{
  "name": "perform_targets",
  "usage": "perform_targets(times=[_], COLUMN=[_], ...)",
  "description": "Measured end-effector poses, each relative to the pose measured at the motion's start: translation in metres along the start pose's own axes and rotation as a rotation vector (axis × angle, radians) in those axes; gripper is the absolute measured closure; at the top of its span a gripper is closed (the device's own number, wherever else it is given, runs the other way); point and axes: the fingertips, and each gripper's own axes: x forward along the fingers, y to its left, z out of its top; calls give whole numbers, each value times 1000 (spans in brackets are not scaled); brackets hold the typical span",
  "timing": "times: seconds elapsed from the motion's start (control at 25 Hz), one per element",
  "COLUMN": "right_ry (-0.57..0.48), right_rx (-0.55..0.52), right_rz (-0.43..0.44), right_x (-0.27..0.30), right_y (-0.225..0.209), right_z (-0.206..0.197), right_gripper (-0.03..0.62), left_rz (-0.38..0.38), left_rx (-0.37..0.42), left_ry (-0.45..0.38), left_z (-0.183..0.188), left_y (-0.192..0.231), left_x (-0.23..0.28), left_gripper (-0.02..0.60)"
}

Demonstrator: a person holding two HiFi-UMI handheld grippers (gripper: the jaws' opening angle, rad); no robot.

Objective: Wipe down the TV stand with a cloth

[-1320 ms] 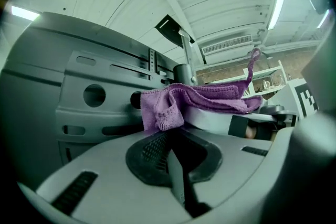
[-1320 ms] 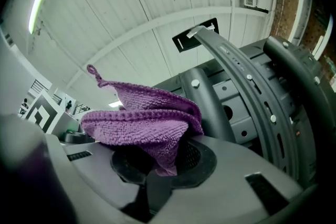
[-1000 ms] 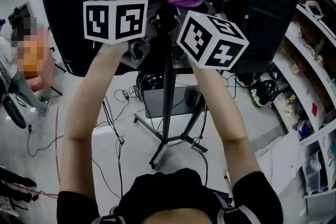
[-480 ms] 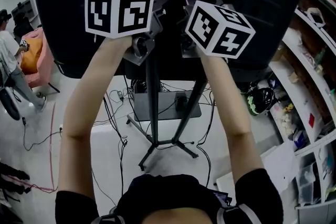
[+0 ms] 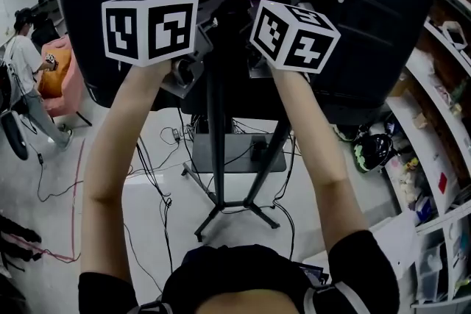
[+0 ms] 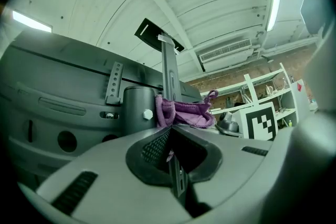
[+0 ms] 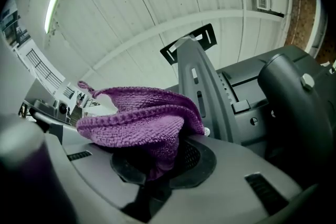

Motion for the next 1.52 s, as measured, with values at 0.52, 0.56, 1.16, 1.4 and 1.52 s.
perform_targets(times=[0.52, 0.56, 1.16, 1.4, 1.52], right_ry=[-17, -21, -42, -46, -38], right_rx=[3, 3, 2, -3, -21], right_rz=[-94, -109, -366, -347, -294], right_x=[-23, -25, -57, -62, -63], right_y=[-26, -29, -72, -61, -42], right_z=[3, 5, 12, 6, -2], right_gripper=[530, 530, 530, 530, 530], left_rz=[-73, -80, -188, -207, -196], left_rx=[-7, -6, -9, -18, -8], left_ry=[5, 5, 6, -6, -7], left_z=[-7, -7, -11, -16, -23], left_y=[-16, -17, -33, -37, -38], left_x=[16, 18, 21, 7, -1], left_gripper=[575, 575, 575, 575, 575])
